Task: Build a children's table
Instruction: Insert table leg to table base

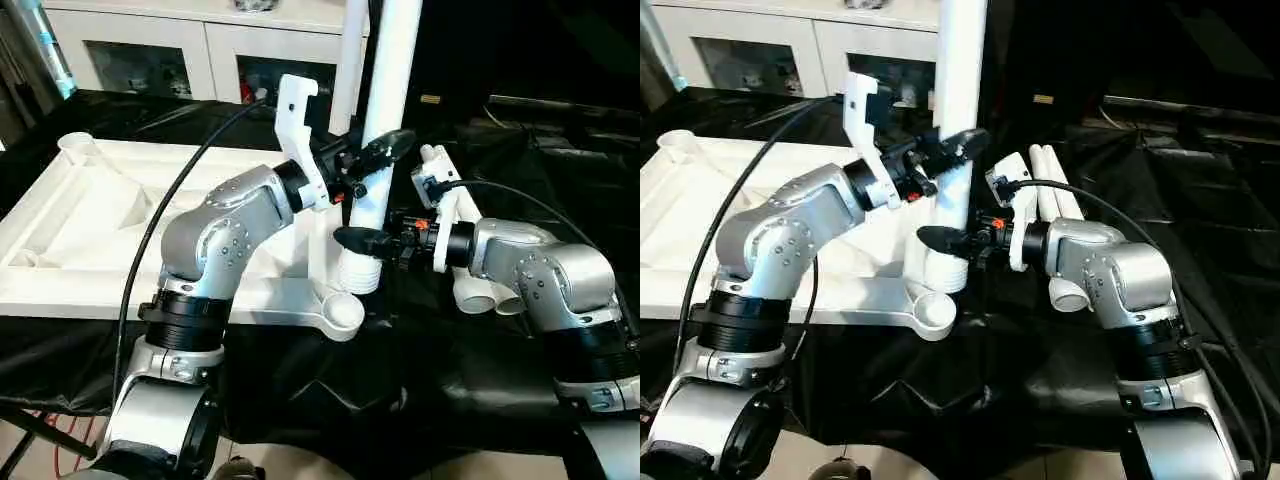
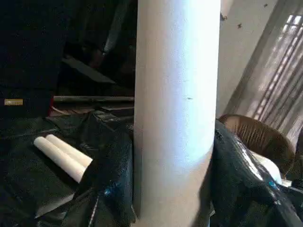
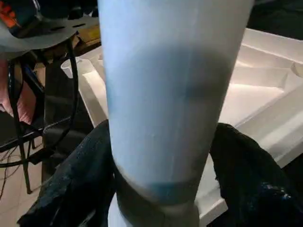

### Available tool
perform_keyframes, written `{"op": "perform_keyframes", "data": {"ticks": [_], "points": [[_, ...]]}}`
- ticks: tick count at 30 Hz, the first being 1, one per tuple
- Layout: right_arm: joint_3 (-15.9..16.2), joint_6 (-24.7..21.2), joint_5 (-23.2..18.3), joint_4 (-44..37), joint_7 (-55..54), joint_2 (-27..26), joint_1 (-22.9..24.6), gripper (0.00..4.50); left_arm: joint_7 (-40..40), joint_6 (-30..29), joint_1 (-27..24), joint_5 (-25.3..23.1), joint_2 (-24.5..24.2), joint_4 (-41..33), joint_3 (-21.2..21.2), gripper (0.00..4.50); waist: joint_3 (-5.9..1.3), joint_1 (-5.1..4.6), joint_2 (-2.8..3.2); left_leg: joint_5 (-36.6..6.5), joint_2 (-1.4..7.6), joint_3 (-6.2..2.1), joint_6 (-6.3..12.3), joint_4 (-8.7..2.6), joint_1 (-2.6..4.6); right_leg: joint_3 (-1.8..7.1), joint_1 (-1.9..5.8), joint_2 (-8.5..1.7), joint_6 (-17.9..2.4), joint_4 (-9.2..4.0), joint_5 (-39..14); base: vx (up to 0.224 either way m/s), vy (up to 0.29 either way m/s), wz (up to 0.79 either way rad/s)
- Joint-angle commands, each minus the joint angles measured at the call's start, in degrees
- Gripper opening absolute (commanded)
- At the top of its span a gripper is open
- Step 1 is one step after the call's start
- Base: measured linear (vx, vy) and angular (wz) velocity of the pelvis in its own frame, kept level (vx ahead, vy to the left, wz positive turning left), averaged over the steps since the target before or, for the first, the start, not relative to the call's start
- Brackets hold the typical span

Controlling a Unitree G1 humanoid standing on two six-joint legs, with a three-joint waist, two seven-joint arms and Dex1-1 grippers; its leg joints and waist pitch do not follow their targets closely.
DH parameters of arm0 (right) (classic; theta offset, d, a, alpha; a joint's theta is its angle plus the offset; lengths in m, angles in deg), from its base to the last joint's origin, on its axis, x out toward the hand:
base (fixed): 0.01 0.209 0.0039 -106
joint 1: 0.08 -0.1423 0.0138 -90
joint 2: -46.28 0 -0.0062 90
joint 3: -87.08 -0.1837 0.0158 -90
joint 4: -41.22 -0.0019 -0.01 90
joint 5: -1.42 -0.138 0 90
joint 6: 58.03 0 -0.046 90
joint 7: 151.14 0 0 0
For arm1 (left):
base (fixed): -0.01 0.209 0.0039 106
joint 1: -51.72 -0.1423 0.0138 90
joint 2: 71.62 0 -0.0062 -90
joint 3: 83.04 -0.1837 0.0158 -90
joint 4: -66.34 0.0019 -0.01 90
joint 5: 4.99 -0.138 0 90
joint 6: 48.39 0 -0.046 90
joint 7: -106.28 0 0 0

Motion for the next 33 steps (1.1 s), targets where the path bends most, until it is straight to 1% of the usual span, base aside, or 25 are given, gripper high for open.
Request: {"op": "perform_keyframes", "data": {"ticks": [1, 3, 4, 6, 7, 8, 11, 12, 13, 16, 19, 22, 24, 25, 26, 29, 30, 31, 33], "points": [[-0.29, -0.58, -0.41, 0.38, -0.04, 0.24, -0.92, 3.17, -0.79, -0.33, 0.01, -0.31, -0.21, -1.46, -0.71, 1.84, -4.69, 0.2, -0.5, -5.66, 1.86, -0.39, 1.13, -3.2, 0.88, 2.73, 3.62, -4.37, -9.65, -3.87, -8.83, 0.0, 0.0, 0.0], [-0.27, -0.67, -0.36, 0.46, 0.01, 0.24, -0.92, 3.17, -0.9, -0.31, -0.02, -0.15, -0.24, -1.57, -0.78, 1.84, -4.7, 0.2, -0.51, -5.54, 1.87, -0.42, 1.09, -3.22, 0.89, 2.72, 3.63, -4.38, -9.63, -3.82, -8.64, 0.0, 0.0, 0.0], [-0.27, -0.71, -0.34, 0.49, 0.06, 0.26, -0.92, 3.17, -0.9, -0.3, -0.02, -0.08, -0.21, -1.63, -0.78, 1.84, -4.72, 0.19, -0.6, -5.36, 1.88, -0.41, 1.1, -3.21, 0.85, 2.73, 3.66, -4.38, -9.65, -3.79, -8.3, 0.0, 0.0, 0.0], [-0.25, -0.78, -0.33, 0.54, 0.11, 0.27, -0.92, 3.17, -0.88, -0.26, 0.01, -0.05, -0.2, -1.67, -0.78, 1.84, -4.69, 0.2, -0.53, -5.51, 1.87, -0.4, 1.11, -3.22, 0.88, 2.72, 3.62, -4.39, -9.68, -3.83, -8.56, 0.0, 0.0, 0.0], [-0.24, -0.82, -0.31, 0.56, 0.14, 0.28, -0.91, 2.88, -0.84, -0.2, 0.02, -0.05, -0.21, -1.69, -0.82, 1.84, -4.69, 0.19, -0.61, -5.64, 1.85, -0.38, 1.07, -3.21, 0.87, 2.73, 3.64, -4.39, -9.59, -3.85, -8.84, 0.0, 0.0, 0.0], [-0.21, -0.86, -0.27, 0.63, 0.15, 0.23, -0.92, 2.88, -0.85, -0.17, 0.05, -0.04, -0.22, -1.68, -0.83, 1.84, -4.71, 0.22, -0.57, -5.6, 1.88, -0.4, 1.07, -3.21, 0.91, 2.73, 3.61, -4.41, -9.58, -3.84, -8.87, 0.0, 0.0, 0.0], [-0.16, -0.87, -0.22, 0.68, 0.19, 0.18, -0.87, 2.63, -0.84, -0.18, 0.03, 0.03, -0.18, -1.74, -0.82, 1.84, -4.69, 0.19, -0.58, -5.69, 1.89, -0.4, 1.08, -3.22, 0.9, 2.73, 3.6, -4.38, -9.56, -3.84, -8.97, 0.0, 0.0, 0.0], [-0.12, -0.86, -0.18, 0.74, 0.25, 0.15, -0.84, 2.63, -0.84, -0.24, 0.03, 0.15, -0.15, -1.78, -0.76, 1.84, -4.67, 0.18, -0.6, -5.76, 1.87, -0.38, 1.08, -3.22, 0.89, 2.73, 3.59, -4.38, -9.52, -3.88, -9.02, 0.0, 0.0, 0.0], [0.03, -0.96, -0.14, 0.86, 0.37, 0.14, -0.76, 2.49, -0.8, -0.27, 0.05, 0.23, -0.09, -1.82, -0.71, 1.84, -4.68, 0.23, -0.62, -5.64, 1.88, -0.38, 1.1, -3.21, 0.91, 2.74, 3.59, -4.41, -9.48, -3.86, -9.11, 0.0, 0.0, 0.0], [0.3, -1.29, -0.12, 0.87, 0.58, 0.22, -0.63, 2.3, -0.73, -0.21, 0.1, 0.21, -0.06, -1.83, -0.67, 1.84, -4.69, 0.22, -0.59, -5.41, 1.89, -0.4, 1.23, -3.21, 0.91, 2.73, 3.57, -4.4, -9.64, -3.8, -8.57, 0.0, 0.0, 0.0], [0.61, -1.38, -0.01, 0.71, 0.8, 0.32, -0.36, 1.96, -0.8, -0.2, 0.09, 0.24, -0.04, -1.88, -0.72, 1.84, -4.7, 0.23, -0.6, -5.47, 1.87, -0.39, 1.15, -3.21, 0.91, 2.72, 3.59, -4.39, -9.68, -3.8, -8.6, 0.0, 0.0, 0.0], [0.95, -0.91, 0.47, 0.65, 0.86, 0.34, -0.14, 1.88, -0.95, -0.19, 0.14, 0.26, 0.0, -1.88, -0.86, 1.84, -4.69, 0.22, -0.6, -5.47, 1.89, -0.39, 1.11, -3.22, 0.89, 2.73, 3.6, -4.4, -9.63, -3.79, -8.7, 0.0, 0.0, 0.0], [1.07, -0.62, 0.71, 0.65, 0.86, 0.37, -0.1, 1.88, -0.95, -0.18, 0.15, 0.24, 0.0, -1.87, -0.88, 1.84, -4.71, 0.24, -0.58, -5.38, 1.88, -0.39, 1.08, -3.2, 0.89, 2.74, 3.6, -4.42, -9.61, -3.79, -8.6, 0.0, 0.0, 0.0], [0.89, -0.71, 0.65, 0.84, 0.61, 0.16, -0.06, 2.43, -0.96, -0.12, 0.17, 0.2, -0.01, -1.82, -0.92, 1.84, -4.7, 0.22, -0.58, -5.36, 1.88, -0.38, 1.09, -3.21, 0.9, 2.75, 3.58, -4.4, -9.67, -3.79, -8.42, 0.0, 0.0, 0.0], [0.91, -0.65, 0.72, 0.88, 0.55, 0.14, -0.06, 2.57, -0.98, -0.11, 0.18, 0.19, -0.02, -1.82, -0.94, 1.84, -4.7, 0.22, -0.57, -5.39, 1.89, -0.4, 1.08, -3.21, 0.9, 2.74, 3.58, -4.4, -9.69, -3.78, -8.45, 0.0, 0.0, 0.0], [1.2, -0.11, 1.28, 1.09, 0.21, 0.1, -0.02, 2.71, -1.08, -0.07, 0.19, 0.18, -0.07, -1.81, -1.04, 1.84, -4.72, 0.21, -0.57, -5.42, 1.88, -0.39, 1.0, -3.2, 0.91, 2.75, 3.58, -4.41, -9.67, -3.79, -8.59, 0.0, 0.0, 0.0], [1.26, -0.15, 1.27, 1.01, 0.24, 0.1, -0.04, 2.73, -1.1, -0.09, 0.23, 0.17, -0.12, -1.82, -1.05, 1.84, -4.7, 0.26, -0.4, -5.45, 1.88, -0.42, 0.99, -3.22, 0.93, 2.74, 3.56, -4.42, -9.69, -3.78, -8.57, 0.0, 0.0, 0.0], [1.3, -0.22, 1.2, 0.93, 0.3, 0.07, -0.08, 2.73, -1.22, -0.15, 0.2, 0.15, -0.24, -1.88, -1.15, 1.84, -4.71, 0.23, -0.49, -5.48, 1.89, -0.41, 0.99, -3.22, 0.91, 2.74, 3.59, -4.41, -9.68, -3.79, -8.46, 0.0, 0.0, 0.0], [1.29, -0.27, 1.15, 0.95, 0.35, 0.03, -0.1, 2.73, -1.36, -0.18, 0.13, 0.13, -0.34, -1.96, -1.24, 1.84, -4.7, 0.22, -0.49, -5.52, 1.88, -0.43, 0.96, -3.23, 0.88, 2.74, 3.62, -4.41, -9.73, -3.77, -8.3, 0.0, 0.0, 0.0]]}}
